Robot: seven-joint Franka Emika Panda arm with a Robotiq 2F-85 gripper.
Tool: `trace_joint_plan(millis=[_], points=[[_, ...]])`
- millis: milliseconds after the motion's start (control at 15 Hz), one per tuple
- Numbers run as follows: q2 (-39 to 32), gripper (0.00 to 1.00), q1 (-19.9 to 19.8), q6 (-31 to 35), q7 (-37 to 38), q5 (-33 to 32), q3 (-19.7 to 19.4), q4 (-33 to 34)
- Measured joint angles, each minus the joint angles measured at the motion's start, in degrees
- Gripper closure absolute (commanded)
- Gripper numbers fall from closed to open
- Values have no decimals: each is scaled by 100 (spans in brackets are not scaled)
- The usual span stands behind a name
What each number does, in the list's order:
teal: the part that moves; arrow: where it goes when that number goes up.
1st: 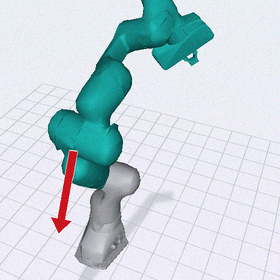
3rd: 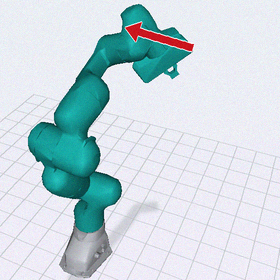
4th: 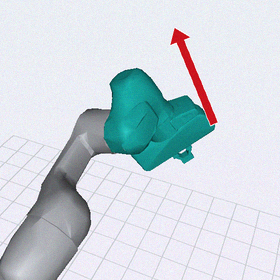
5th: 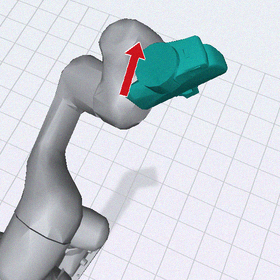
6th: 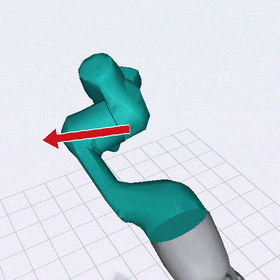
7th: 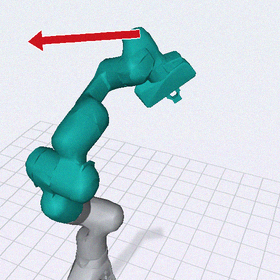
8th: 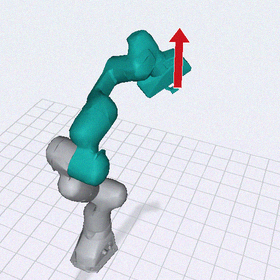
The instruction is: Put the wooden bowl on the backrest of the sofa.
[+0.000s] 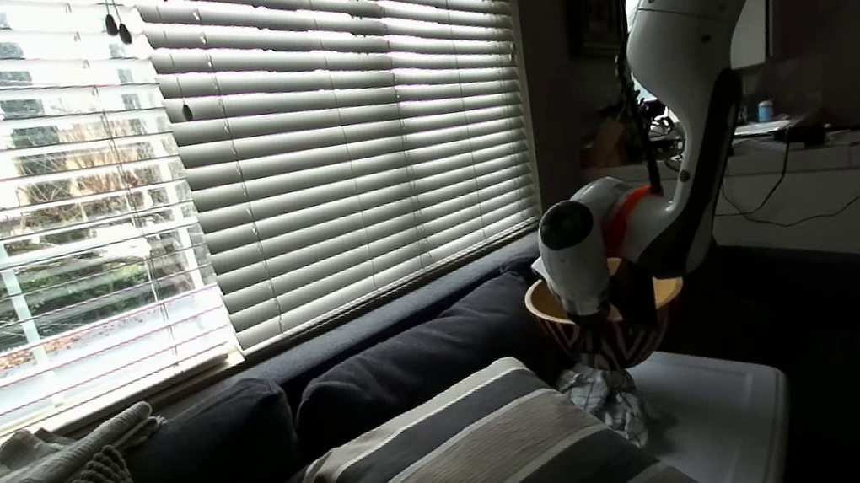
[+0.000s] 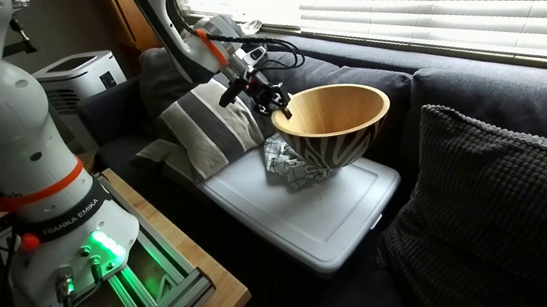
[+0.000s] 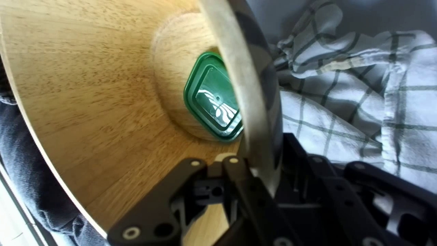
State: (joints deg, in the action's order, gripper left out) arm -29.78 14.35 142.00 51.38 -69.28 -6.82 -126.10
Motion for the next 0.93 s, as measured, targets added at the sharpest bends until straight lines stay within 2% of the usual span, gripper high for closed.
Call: trace_joint_plan(millis=[333, 733, 933], points=[[466, 94, -354, -9, -614, 2, 287, -223], [1583, 94, -561, -45, -1599, -26, 382, -734], [2125, 94, -691, -33, -2379, -36, 424, -752]])
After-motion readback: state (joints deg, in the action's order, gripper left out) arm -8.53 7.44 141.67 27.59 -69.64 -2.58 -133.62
